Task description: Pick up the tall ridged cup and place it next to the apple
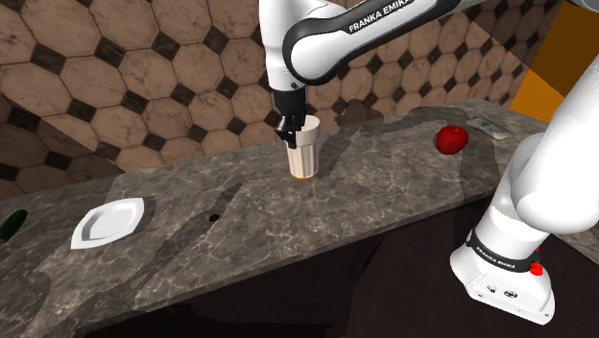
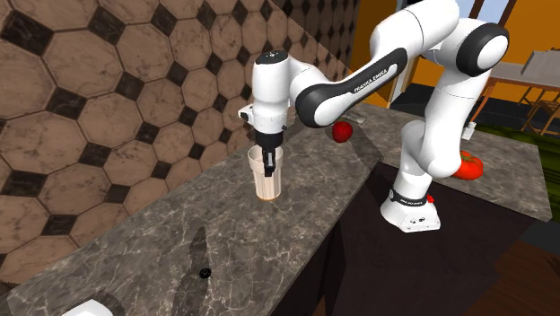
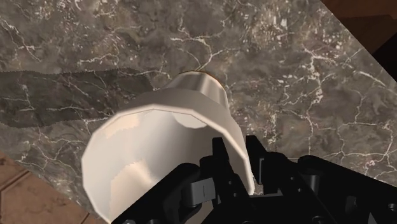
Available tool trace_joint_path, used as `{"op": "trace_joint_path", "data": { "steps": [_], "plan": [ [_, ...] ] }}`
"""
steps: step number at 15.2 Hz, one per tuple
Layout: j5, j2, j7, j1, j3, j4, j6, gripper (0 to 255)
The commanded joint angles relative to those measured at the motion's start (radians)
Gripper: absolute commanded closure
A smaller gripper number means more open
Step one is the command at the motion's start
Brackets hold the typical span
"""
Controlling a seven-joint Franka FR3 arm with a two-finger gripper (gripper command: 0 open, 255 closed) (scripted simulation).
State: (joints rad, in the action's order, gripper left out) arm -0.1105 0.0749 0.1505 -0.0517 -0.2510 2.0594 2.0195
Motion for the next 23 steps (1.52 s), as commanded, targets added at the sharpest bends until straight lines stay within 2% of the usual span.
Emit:
{"op": "trace_joint_path", "data": {
  "steps": [1,23],
  "plan": [
    [0.003,0.007,-0.006,0.0,0.001,-0.022,-0.028,255],
    [0.014,0.018,-0.038,0.001,0.002,-0.306,-0.321,255]
  ]
}}
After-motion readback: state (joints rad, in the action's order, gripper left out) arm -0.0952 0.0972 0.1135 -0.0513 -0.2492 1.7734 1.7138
